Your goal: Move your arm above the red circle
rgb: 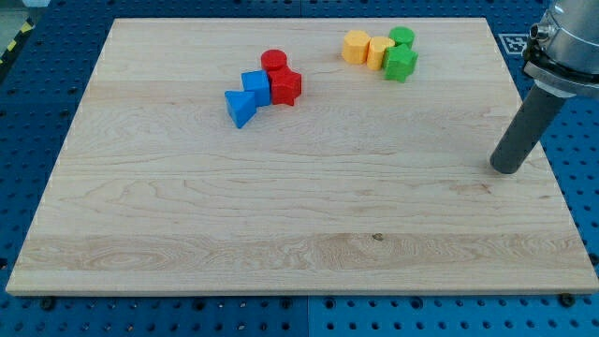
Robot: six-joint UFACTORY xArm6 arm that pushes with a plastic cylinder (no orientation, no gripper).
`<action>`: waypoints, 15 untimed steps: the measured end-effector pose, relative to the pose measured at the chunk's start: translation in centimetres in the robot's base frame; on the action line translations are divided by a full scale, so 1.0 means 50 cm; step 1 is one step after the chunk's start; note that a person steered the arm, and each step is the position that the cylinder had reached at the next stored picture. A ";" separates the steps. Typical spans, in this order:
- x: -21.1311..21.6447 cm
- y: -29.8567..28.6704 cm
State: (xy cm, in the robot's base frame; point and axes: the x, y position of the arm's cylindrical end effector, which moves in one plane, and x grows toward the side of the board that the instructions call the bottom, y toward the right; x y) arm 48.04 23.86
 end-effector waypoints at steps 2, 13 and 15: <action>-0.002 0.014; -0.358 -0.631; -0.428 -0.535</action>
State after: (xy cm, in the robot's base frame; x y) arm 26.63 -2.87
